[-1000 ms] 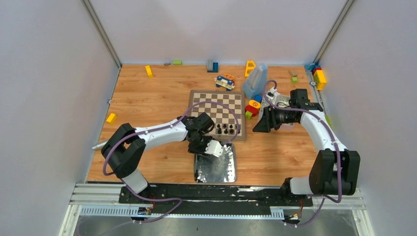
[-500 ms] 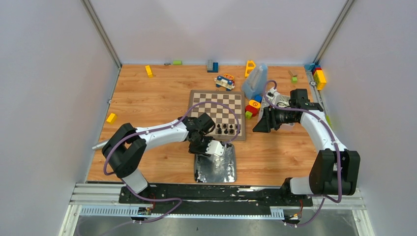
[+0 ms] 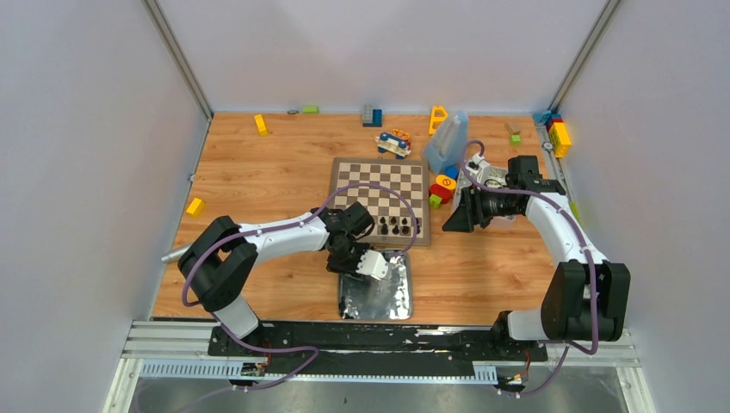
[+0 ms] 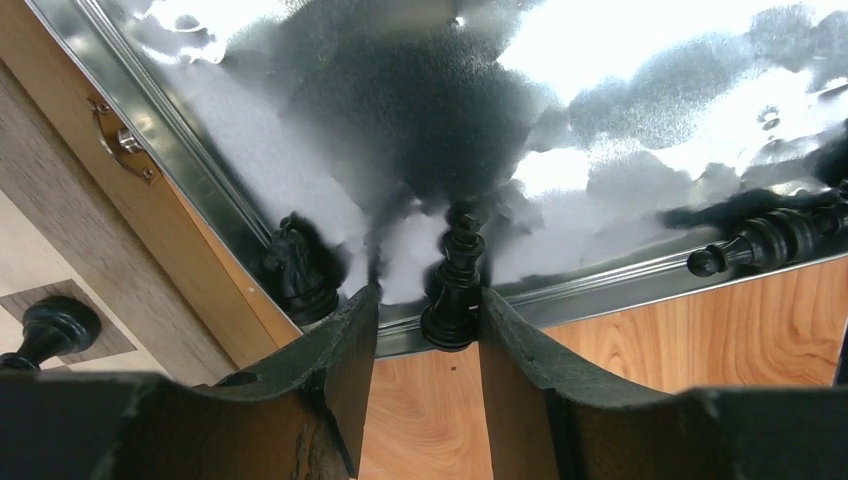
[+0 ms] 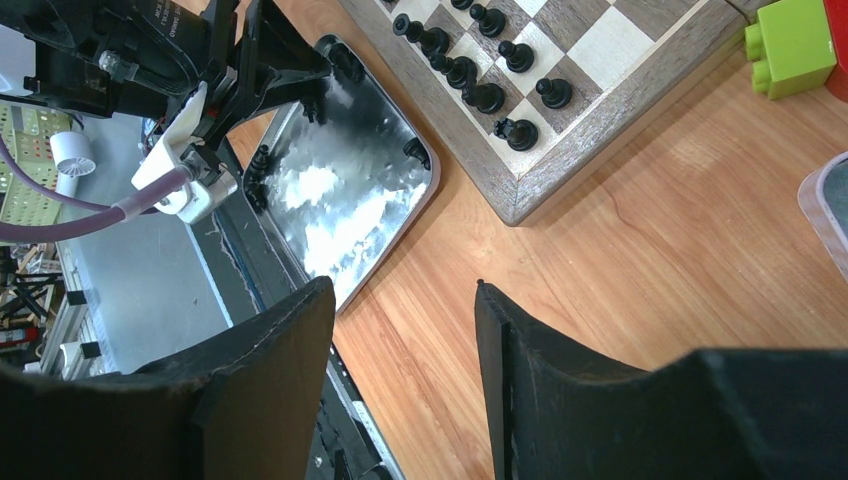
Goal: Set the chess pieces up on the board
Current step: Pick up the chess piece from the storage box.
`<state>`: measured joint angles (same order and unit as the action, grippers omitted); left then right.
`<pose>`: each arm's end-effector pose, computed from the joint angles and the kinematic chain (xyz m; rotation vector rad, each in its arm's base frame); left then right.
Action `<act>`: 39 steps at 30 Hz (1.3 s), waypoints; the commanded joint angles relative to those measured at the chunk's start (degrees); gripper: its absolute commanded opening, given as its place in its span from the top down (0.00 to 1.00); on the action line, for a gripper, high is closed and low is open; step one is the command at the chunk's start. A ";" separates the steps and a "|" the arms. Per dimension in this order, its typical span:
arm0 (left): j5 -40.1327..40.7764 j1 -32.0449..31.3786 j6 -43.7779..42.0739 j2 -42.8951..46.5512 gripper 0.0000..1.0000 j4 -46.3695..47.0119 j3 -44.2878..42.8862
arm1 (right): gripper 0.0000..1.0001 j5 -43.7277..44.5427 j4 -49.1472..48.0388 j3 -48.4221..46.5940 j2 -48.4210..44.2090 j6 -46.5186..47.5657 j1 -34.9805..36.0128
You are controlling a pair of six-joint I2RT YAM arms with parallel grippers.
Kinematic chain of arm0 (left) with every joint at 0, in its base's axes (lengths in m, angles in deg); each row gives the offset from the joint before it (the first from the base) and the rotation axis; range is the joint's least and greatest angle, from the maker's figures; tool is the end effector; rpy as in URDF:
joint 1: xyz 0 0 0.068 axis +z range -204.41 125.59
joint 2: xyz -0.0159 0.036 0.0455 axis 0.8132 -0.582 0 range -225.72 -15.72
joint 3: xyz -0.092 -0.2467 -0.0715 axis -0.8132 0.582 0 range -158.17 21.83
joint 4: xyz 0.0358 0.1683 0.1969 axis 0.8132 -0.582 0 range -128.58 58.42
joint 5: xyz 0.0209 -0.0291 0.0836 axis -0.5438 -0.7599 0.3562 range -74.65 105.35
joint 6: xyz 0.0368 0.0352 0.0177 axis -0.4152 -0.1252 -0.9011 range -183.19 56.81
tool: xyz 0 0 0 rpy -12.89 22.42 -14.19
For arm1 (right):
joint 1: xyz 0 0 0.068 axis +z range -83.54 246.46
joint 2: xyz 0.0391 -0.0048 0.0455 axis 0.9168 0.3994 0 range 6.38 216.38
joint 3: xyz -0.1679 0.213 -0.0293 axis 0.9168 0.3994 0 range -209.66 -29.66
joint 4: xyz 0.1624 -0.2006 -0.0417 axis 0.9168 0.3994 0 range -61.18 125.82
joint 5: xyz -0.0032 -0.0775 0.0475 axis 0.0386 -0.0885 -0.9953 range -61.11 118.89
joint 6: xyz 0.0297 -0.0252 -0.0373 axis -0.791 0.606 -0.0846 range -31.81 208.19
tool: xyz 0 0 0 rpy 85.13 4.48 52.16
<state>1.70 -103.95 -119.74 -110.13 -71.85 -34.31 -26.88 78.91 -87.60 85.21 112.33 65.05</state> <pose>0.1828 -0.2273 0.1656 2.3464 1.7214 -0.3300 0.2506 0.0232 0.2522 -0.6759 2.2920 1.1402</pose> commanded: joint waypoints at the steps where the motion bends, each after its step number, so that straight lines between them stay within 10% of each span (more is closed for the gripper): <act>1: 0.11 -0.74 -2.28 1.49 0.51 1.14 -0.47 | 0.46 -1.15 -0.56 -0.23 0.39 1.61 0.25; 24: -5.78 -0.63 8.01 3.54 0.99 4.17 -1.91 | 0.46 -5.60 -0.89 -2.09 -0.78 1.83 0.40; 39: -29.07 6.74 24.09 12.18 1.00 7.69 -10.18 | 0.42 -7.24 -7.06 -8.07 -0.95 0.11 17.70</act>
<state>-19.52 -97.87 -102.10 -99.68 -66.43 -41.78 -32.15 75.63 -91.73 84.79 111.74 78.27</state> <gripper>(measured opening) 0.266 0.563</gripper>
